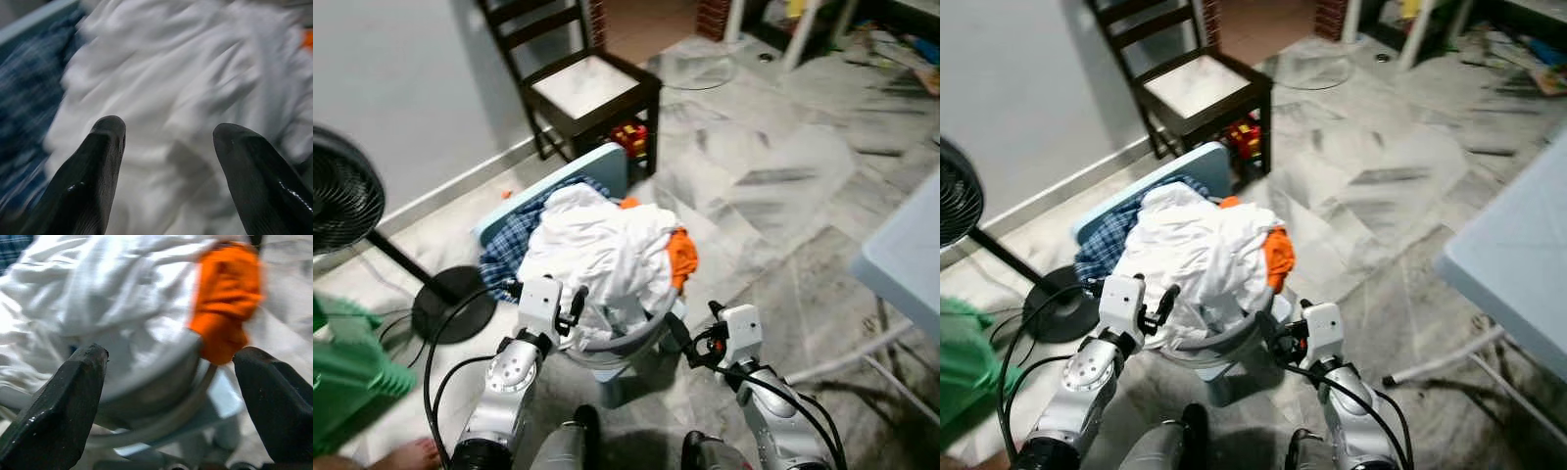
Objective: Hang hanger
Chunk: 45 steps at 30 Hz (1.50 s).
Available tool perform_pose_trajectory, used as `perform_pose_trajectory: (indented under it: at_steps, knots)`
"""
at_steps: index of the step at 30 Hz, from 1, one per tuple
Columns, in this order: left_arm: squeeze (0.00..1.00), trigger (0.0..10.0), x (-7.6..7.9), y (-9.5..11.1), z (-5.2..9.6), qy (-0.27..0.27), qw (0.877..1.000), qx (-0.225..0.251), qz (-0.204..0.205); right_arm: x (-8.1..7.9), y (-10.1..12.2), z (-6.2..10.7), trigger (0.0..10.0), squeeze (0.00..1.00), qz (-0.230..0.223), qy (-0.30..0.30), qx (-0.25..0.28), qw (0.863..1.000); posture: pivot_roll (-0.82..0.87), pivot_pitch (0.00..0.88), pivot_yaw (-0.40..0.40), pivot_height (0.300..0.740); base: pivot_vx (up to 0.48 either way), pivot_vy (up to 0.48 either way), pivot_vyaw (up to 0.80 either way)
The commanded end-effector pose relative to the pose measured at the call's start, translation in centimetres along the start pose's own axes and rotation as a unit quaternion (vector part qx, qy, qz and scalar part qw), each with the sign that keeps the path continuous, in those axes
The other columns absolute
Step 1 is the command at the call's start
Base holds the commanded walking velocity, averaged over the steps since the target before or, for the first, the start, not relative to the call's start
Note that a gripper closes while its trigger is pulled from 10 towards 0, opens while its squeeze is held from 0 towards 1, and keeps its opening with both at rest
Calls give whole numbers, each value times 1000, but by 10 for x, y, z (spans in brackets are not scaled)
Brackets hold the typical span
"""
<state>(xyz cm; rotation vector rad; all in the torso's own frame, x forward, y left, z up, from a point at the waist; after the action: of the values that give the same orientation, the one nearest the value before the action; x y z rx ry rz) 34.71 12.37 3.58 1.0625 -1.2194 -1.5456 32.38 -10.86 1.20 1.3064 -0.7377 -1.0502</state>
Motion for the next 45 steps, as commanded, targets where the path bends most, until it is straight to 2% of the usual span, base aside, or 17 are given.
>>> perform_pose_trajectory:
  at_steps: [1, 6, 15, 17, 22, 25, 26, 27, 28, 29, 30, 36, 45]
  knots:
    - [0, 10000, -1, -12, 4, 3, 1000, -21, -1, -3, -4, 1, 10000, 0, -1, 4, -6, 1000, -3, 239, 46, 740, 0, 0, 738]
    - [0, 10000, 1, -11, 4, -7, 1000, -17, 0, -1, -4, 1, 10000, 0, -4, -2, -7, 1000, -7, 241, 44, 740, 0, 0, 355]
    - [0, 10000, 5, 25, -6, -33, 998, 41, -31, -1, -5, 2, 10000, 0, -2, -2, -9, 1000, -11, 245, 42, 740, 0, 0, 0]
    - [0, 10000, 4, 29, -11, -38, 998, 40, -33, -2, -5, 2, 10000, 0, -1, -1, -10, 1000, -11, 245, 42, 740, 0, 0, 0]
    - [0, 10000, 11, 23, -21, -76, 996, 1, -47, -3, -5, 1, 10000, 0, 0, 1, -9, 1000, -13, 246, 43, 740, 0, 0, 0]
    - [0, 10000, 12, 17, -25, -87, 995, -21, -35, -4, -4, 1, 10000, 0, 0, 0, -9, 1000, -17, 245, 45, 740, 0, 0, 0]
    - [0, 7843, 13, 15, -25, -90, 995, -29, -32, -4, -4, 0, 10000, 0, 1, 0, -9, 1000, -21, 244, 45, 740, 0, 0, 0]
    - [0, 4431, 12, 11, -26, -89, 995, -39, -24, -4, -4, 0, 10000, 0, 1, 0, -9, 1000, -21, 244, 46, 740, 0, 0, 0]
    - [0, 4431, 12, 11, -26, -89, 995, -39, -24, -4, -4, 0, 10000, 0, 1, 0, -9, 1000, -21, 244, 46, 740, 0, 0, 0]
    - [0, 1255, 13, 9, -27, -89, 995, -46, -15, -4, -4, 1, 10000, 0, 1, 0, -9, 1000, -21, 243, 47, 740, 0, 0, 0]
    - [0, 0, 14, 6, -28, -92, 994, -56, -13, -3, -4, 1, 10000, 0, 1, -1, -9, 1000, -28, 242, 51, 740, 0, 0, 0]
    - [0, 0, 20, -3, -29, -103, 992, -75, 8, -2, -7, 4, 10000, 0, 3, -2, -14, 1000, -32, 239, 50, 740, 0, 0, 0]
    - [0, 0, 23, -6, -30, -110, 990, -86, 12, -4, -7, 2, 10000, 0, 3, -1, -16, 1000, -26, 238, 54, 740, 0, 0, 0]
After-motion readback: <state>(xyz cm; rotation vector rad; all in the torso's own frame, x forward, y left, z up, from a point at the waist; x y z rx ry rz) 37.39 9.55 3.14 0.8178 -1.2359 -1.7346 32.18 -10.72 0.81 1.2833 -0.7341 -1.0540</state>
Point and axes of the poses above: a point about 5 cm out from each wrist's last joint towards the gripper, its own z axis pointing back from the gripper into the wrist, its own y axis along the axis of the wrist's last joint, x = y × z, the point moved 6 cm from there along -z, pointing out of the wrist towards the gripper, and after that the axes turned 1 degree about -z, right-handed, at the moved point
